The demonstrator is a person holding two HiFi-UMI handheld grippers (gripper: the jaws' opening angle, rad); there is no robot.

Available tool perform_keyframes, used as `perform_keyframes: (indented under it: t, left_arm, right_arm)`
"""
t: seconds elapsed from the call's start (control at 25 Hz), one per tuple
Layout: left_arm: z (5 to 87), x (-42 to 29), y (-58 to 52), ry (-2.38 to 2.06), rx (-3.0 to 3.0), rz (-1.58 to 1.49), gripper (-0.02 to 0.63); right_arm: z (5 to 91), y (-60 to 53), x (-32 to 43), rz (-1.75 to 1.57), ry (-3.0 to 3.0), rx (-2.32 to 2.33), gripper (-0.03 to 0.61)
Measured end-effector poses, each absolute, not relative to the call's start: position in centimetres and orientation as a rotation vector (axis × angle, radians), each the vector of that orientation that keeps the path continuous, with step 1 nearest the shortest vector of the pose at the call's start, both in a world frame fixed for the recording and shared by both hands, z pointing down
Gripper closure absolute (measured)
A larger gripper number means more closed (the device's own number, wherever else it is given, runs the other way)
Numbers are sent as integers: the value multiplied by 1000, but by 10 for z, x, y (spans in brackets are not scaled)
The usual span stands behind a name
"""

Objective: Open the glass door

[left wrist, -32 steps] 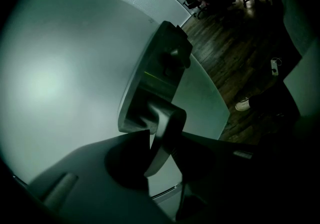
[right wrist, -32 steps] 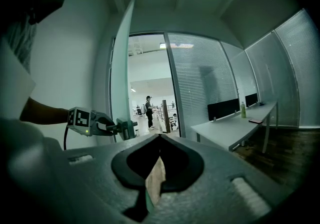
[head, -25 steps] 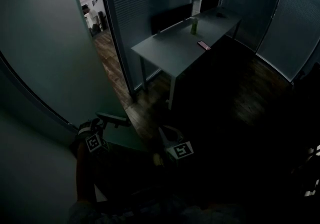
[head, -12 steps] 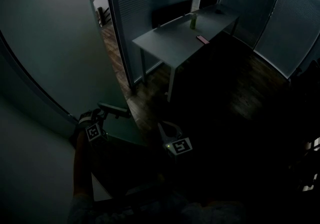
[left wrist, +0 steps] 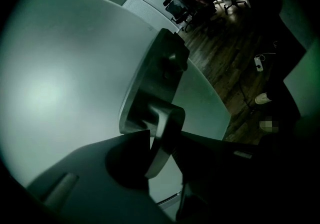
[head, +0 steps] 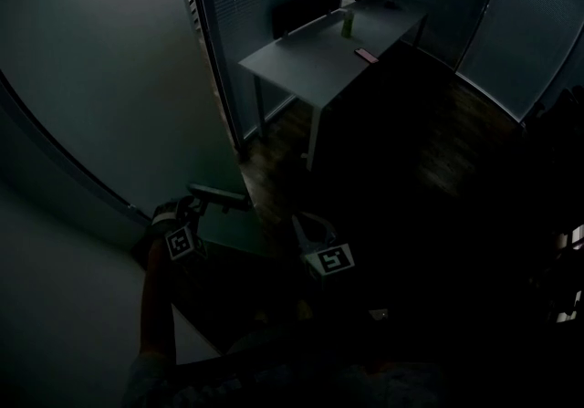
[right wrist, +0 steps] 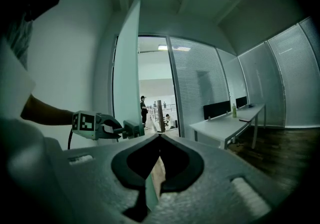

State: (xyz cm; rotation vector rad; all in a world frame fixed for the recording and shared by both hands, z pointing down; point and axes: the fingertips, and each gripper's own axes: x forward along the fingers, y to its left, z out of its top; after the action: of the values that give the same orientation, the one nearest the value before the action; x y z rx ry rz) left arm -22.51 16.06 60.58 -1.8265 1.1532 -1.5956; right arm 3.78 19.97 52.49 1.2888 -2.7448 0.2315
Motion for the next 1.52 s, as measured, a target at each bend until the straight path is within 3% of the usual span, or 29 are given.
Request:
perform_keyframes:
  t: [1.52]
  left_arm:
    - [605,-244,260,992,-1856,-1431,488]
  right_arm:
    - [549,298,1,213,-2584,1555,575]
